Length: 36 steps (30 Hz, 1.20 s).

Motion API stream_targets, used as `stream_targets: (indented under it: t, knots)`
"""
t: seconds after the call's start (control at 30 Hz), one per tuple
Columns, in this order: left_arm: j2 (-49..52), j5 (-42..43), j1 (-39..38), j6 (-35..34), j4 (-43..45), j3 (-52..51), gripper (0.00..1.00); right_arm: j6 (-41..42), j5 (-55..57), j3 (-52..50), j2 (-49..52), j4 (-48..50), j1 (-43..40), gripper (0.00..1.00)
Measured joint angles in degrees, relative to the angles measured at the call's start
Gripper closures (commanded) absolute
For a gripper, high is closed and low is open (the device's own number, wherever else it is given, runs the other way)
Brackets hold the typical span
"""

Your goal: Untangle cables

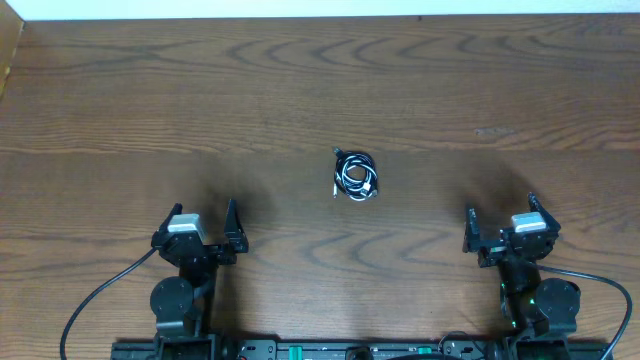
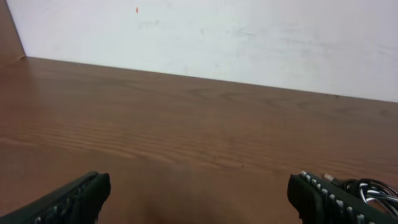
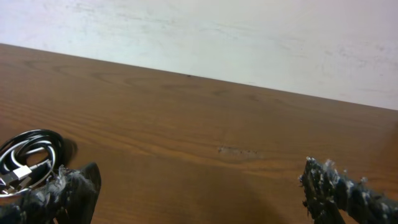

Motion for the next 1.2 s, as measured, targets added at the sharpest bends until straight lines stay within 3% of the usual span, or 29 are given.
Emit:
stream_targets:
  t: [0.2,0.43,0.57,0.8,0.97,1.2]
  knots:
    - [6.34,0.24,0.0,-1.9,-3.91,3.69,0.04,0.0,-0.02,0.0,0.0,-0.02,0.0,0.01]
    - [22.47,0.42,0.0,-2.82,-11.34,20.0,0.04,0.02,-0.02,0.0,0.02,-0.02,0.02,0.01]
    - [30.84,0.44,0.02,-2.84,-17.51,29.22,0.04,0.0,0.0,0.0,0.04,0.0,0.02,0.01]
    - [43.32,0.44,0.04,-3.52,-36.94,44.81,0.04,0.0,-0.02,0.0,0.02,0.0,0.02,0.01]
    - [47.41,0.66,0.04,-8.92,-45.13,47.58,0.04,0.0,0.0,0.0,0.04,0.0,0.02,0.01]
    - [47.89,6.49,0.04,-11.93,-47.65,47.58,0.04,0.0,-0.02,0.0,0.02,0.0,0.02,0.01]
